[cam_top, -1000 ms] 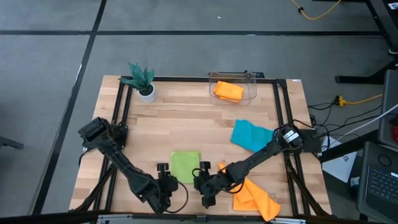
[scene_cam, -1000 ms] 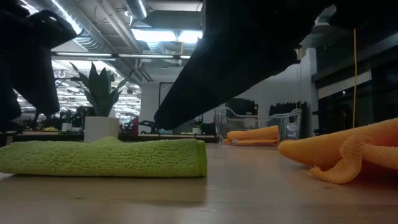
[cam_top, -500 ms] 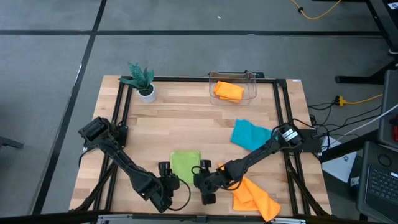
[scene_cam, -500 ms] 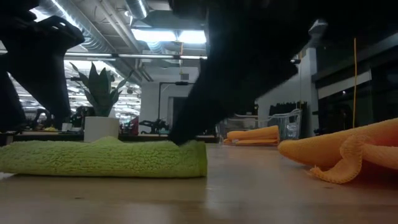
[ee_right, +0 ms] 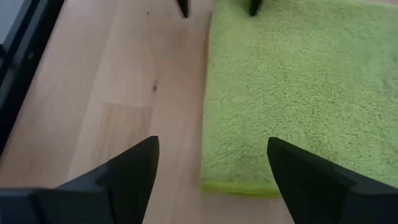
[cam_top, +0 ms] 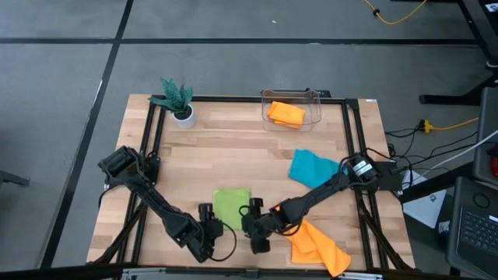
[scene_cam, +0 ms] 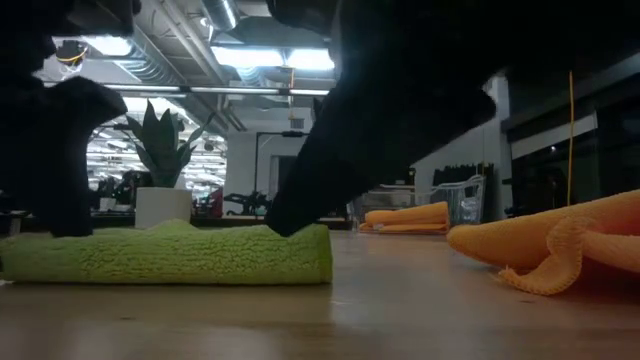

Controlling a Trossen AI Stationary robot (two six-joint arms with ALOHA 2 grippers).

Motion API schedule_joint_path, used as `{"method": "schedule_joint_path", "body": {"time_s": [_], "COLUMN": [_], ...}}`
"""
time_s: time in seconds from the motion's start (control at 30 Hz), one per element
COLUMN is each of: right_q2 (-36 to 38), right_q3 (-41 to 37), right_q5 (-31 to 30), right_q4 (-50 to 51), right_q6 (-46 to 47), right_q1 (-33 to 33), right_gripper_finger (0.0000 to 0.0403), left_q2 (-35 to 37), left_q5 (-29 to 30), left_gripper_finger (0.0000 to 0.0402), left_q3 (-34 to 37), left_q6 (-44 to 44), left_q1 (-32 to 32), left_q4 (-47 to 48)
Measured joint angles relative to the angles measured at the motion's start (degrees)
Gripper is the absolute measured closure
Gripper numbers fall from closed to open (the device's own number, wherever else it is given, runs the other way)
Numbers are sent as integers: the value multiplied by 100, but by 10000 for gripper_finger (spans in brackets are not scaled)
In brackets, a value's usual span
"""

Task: Fold microfiber towels
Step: Fold the green microfiber towel

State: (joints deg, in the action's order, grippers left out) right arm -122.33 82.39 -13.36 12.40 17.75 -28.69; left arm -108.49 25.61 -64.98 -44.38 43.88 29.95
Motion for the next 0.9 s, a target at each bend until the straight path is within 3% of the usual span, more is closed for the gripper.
{"method": "schedule_joint_path", "body": {"time_s": [0.3, 0.43, 0.77, 0.9], "right_q2": [-282, -295, -295, -295], "right_q3": [2, 7, 9, 11], "right_q5": [55, 28, 17, -35], "right_q4": [-111, -20, 104, 218], "right_q6": [22, 247, 308, 344], "right_q1": [2, 4, 4, 4], "right_gripper_finger": [122, 124, 124, 135], "left_q2": [24, -68, -245, -257], "left_q5": [218, -220, -405, -422], "left_gripper_finger": [168, 168, 168, 188], "left_q3": [54, 52, 32, 32], "left_q6": [108, 105, 282, 276], "left_q1": [0, -78, -136, -136], "left_q4": [-25, -40, -83, -93]}}
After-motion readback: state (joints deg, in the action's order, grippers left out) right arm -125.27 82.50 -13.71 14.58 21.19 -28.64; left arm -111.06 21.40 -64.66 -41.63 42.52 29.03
